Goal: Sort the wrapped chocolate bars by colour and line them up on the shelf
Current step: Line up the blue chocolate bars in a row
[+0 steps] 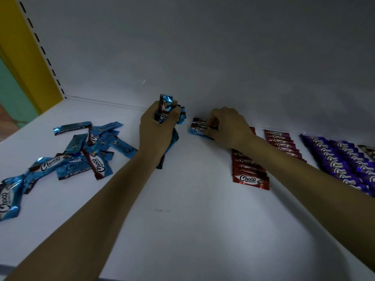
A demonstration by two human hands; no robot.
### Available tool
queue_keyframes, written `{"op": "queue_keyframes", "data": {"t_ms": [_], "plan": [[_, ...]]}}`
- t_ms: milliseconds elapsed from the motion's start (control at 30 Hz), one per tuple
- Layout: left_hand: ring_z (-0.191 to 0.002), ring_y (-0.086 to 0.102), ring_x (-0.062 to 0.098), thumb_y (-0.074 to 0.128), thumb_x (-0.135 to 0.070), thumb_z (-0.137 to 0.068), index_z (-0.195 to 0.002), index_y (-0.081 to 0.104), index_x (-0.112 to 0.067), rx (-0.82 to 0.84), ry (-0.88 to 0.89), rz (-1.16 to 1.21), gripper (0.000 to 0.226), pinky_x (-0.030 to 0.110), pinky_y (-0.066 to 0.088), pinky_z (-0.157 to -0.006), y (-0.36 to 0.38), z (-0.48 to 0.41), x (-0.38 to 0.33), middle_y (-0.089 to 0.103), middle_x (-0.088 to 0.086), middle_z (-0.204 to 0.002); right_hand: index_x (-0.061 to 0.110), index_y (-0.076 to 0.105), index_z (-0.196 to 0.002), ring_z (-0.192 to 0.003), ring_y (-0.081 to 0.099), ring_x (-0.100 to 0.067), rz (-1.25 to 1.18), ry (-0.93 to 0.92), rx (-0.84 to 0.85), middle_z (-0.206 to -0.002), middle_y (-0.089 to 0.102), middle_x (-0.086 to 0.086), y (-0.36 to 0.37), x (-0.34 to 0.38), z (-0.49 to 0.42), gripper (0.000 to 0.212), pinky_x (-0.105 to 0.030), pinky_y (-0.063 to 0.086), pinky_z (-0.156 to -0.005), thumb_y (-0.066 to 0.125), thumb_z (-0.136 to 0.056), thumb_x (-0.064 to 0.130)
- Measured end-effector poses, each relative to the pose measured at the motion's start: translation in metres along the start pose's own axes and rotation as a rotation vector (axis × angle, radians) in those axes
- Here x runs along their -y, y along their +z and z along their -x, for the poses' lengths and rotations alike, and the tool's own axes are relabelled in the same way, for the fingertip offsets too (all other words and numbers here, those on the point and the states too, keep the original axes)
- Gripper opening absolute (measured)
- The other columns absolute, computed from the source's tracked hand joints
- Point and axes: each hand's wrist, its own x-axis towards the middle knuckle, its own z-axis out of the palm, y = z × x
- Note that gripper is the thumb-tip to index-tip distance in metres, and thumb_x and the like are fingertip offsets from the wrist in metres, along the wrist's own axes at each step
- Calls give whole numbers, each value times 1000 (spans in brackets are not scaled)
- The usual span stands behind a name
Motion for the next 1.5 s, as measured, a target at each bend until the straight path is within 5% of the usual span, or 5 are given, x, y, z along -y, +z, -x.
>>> {"op": "queue_keyframes", "data": {"t_ms": [467,633,1000,1233,1500], "plan": [[-82,67,7,62,-15,-93,-105,63,-18,-81,5,-2,13,25,56,-73,-2,-3,2,68,-8,-93,5,61,-79,-50,58,1,-1000,96,158,-70,64,-5,-14,66,40,13,-9,42,-48,58,-91,5],[-56,57,8,61,-15,-93,-109,63,-12,-105,-39,0,16,11,39,-42,-2,-3,0,67,0,-90,12,56,-75,-55,64,-6,-1000,179,191,-74,69,-7,-21,40,41,17,-15,47,-49,60,-88,2],[-48,53,3,59,-16,-94,-113,62,-12,-70,-47,-55,19,10,36,-41,-2,-2,-1,66,1,-92,22,73,-91,-79,46,-5,-205,-198,58,-87,60,12,-10,5,45,21,-17,35,-68,65,-83,4],[-48,55,3,60,-17,-94,-114,62,-11,-55,-36,-81,21,10,37,-42,-1,-2,0,66,2,-93,26,65,-115,-68,53,-5,-255,-149,127,-89,63,8,-10,19,53,26,-16,39,-62,51,-95,34],[-50,55,4,60,-16,-94,-111,62,-13,-58,-36,-60,18,11,38,-43,-1,-1,-2,66,-3,-89,13,70,-81,-78,59,-16,-252,-299,131,-83,66,-1,-1,29,57,14,-39,49,-73,65,-87,25]]}}
